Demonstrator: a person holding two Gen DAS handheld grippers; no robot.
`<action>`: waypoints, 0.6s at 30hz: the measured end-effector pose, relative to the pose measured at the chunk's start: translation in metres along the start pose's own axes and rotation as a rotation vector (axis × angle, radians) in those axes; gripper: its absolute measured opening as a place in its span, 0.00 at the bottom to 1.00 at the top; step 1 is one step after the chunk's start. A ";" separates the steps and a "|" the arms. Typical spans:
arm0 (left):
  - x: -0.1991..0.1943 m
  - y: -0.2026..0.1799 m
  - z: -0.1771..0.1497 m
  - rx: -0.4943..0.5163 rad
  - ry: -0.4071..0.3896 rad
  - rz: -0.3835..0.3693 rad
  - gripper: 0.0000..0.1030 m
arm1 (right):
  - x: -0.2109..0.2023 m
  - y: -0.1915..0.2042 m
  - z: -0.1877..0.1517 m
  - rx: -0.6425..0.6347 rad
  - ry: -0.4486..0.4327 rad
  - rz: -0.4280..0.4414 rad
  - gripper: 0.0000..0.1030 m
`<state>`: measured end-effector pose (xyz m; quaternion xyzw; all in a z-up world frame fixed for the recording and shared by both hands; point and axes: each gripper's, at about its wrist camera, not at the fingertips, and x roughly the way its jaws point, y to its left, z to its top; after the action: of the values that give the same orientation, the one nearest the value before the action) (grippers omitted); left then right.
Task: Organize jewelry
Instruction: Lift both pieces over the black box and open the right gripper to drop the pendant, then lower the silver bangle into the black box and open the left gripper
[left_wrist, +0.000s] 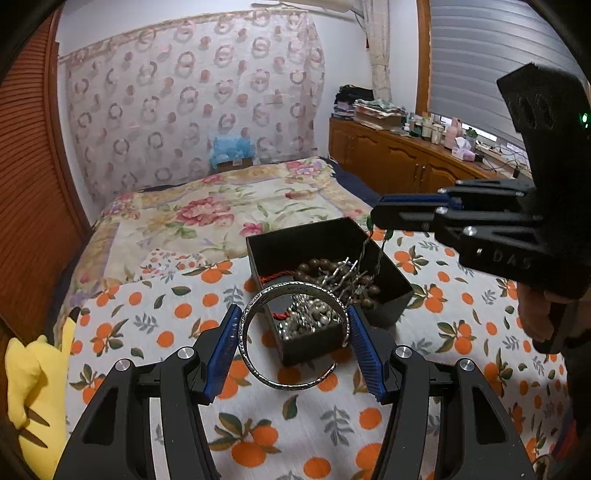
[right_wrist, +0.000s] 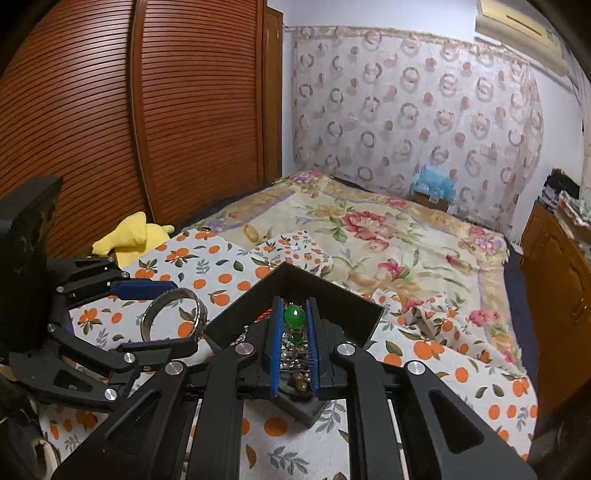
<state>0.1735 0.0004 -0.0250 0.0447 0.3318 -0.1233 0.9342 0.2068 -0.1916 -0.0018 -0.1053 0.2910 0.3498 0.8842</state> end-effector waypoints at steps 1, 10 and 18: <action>0.003 0.000 0.002 0.003 0.002 0.000 0.54 | 0.003 -0.002 -0.001 0.005 0.005 0.000 0.14; 0.026 -0.003 0.018 0.027 0.018 -0.011 0.54 | 0.017 -0.020 -0.009 0.061 0.027 0.021 0.14; 0.050 -0.007 0.030 0.049 0.037 -0.018 0.54 | 0.014 -0.036 -0.016 0.100 0.014 -0.020 0.14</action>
<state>0.2276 -0.0209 -0.0336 0.0667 0.3461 -0.1388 0.9255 0.2330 -0.2165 -0.0237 -0.0662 0.3134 0.3253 0.8897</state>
